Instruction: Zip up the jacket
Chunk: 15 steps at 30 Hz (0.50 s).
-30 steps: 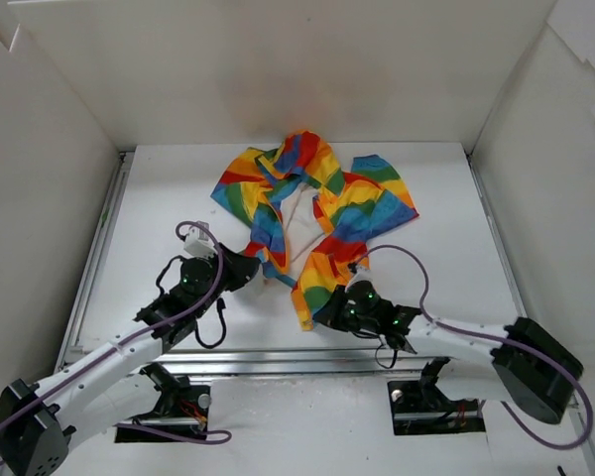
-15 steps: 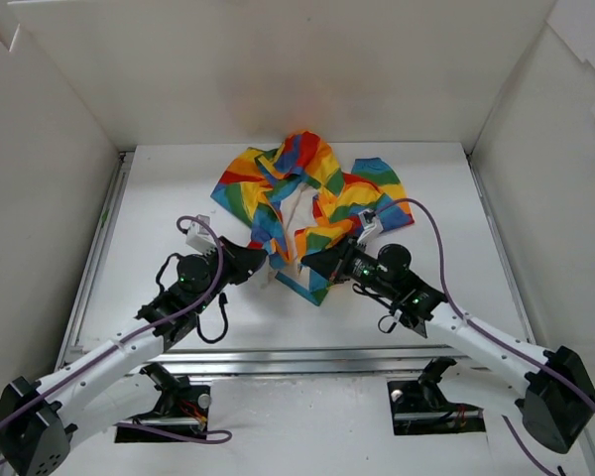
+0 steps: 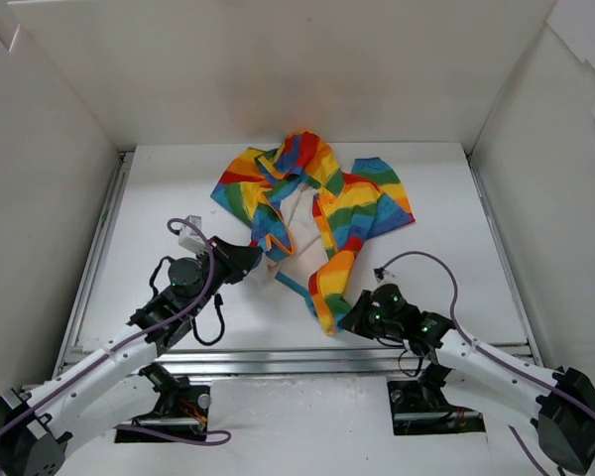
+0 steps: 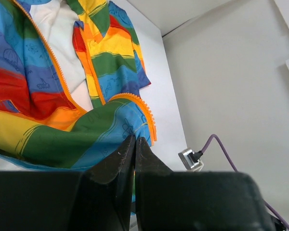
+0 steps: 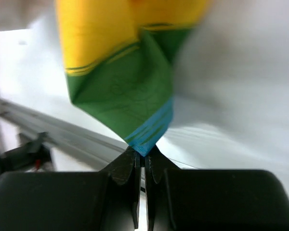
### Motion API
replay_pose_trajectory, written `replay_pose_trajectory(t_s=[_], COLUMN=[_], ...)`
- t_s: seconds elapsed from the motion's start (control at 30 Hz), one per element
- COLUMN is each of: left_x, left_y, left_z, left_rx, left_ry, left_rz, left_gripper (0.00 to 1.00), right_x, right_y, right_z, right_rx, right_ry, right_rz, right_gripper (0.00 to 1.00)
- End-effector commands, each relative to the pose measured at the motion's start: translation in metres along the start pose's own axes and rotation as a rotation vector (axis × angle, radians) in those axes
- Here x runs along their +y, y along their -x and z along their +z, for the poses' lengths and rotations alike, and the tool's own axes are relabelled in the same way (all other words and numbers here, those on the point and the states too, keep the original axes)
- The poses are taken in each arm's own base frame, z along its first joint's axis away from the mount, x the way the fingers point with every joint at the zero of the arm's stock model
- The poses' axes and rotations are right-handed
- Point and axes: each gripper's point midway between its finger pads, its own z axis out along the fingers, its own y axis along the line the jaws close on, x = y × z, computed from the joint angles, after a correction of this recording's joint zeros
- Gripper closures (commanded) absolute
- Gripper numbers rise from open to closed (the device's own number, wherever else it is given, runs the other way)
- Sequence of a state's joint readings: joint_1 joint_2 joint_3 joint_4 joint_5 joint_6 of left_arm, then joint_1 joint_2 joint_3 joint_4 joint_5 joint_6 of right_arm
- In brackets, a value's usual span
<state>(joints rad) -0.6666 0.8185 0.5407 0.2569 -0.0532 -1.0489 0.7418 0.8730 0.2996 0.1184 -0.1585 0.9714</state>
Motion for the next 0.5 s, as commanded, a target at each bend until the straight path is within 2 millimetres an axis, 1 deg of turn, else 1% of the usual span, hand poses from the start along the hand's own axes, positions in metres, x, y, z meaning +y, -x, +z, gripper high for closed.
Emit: replay_pose_trajectory(t_s=[0.0, 0.03, 0.07, 0.1, 0.13, 0.17, 0.2, 0.23, 0.27, 0.3, 0.33, 0.4, 0.47], left_x=[-0.005, -0.003, -0.003, -0.002, -0.002, 0.0, 0.002, 0.002, 0.003, 0.004, 0.006, 0.006, 0.007], left_y=[0.002, 0.0, -0.001, -0.002, -0.003, -0.004, -0.006, -0.006, -0.007, -0.008, -0.009, -0.009, -0.009], left_z=[0.004, 0.005, 0.005, 0.006, 0.006, 0.007, 0.008, 0.008, 0.009, 0.009, 0.009, 0.009, 0.008], left_rx=[-0.011, -0.008, -0.003, 0.0, 0.003, 0.006, 0.011, 0.013, 0.016, 0.02, 0.022, 0.02, 0.018], left_ry=[-0.019, -0.016, -0.019, -0.016, -0.014, -0.011, -0.005, -0.003, -0.001, 0.002, 0.008, 0.01, 0.011], left_rz=[0.006, -0.001, -0.004, -0.002, -0.001, -0.001, -0.003, -0.004, -0.002, -0.003, -0.004, -0.005, -0.007], left_gripper=[1.0, 1.0, 1.0, 1.0, 1.0, 1.0, 1.0, 1.0, 1.0, 1.0, 1.0, 1.0, 1.0], right_x=[-0.049, -0.056, -0.063, -0.065, -0.064, -0.06, -0.054, -0.049, -0.038, -0.032, -0.027, -0.03, -0.04], right_y=[-0.009, -0.011, -0.016, -0.018, -0.019, -0.018, -0.022, -0.024, -0.022, -0.027, -0.026, -0.028, -0.029], right_z=[-0.012, -0.014, -0.018, -0.018, -0.019, -0.018, -0.017, -0.017, -0.014, -0.013, -0.012, -0.009, -0.009], right_rx=[-0.016, -0.015, 0.0, 0.007, 0.016, 0.016, 0.041, 0.053, 0.051, 0.074, 0.071, 0.085, 0.089], right_ry=[-0.213, -0.241, -0.269, -0.273, -0.268, -0.248, -0.22, -0.199, -0.153, -0.121, -0.102, -0.124, -0.176], right_rz=[0.035, 0.039, 0.038, 0.035, 0.03, 0.024, 0.02, 0.016, 0.012, 0.005, 0.002, -0.013, -0.014], right_gripper=[1.0, 0.95, 0.73, 0.59, 0.49, 0.43, 0.4, 0.4, 0.4, 0.4, 0.4, 0.4, 0.4])
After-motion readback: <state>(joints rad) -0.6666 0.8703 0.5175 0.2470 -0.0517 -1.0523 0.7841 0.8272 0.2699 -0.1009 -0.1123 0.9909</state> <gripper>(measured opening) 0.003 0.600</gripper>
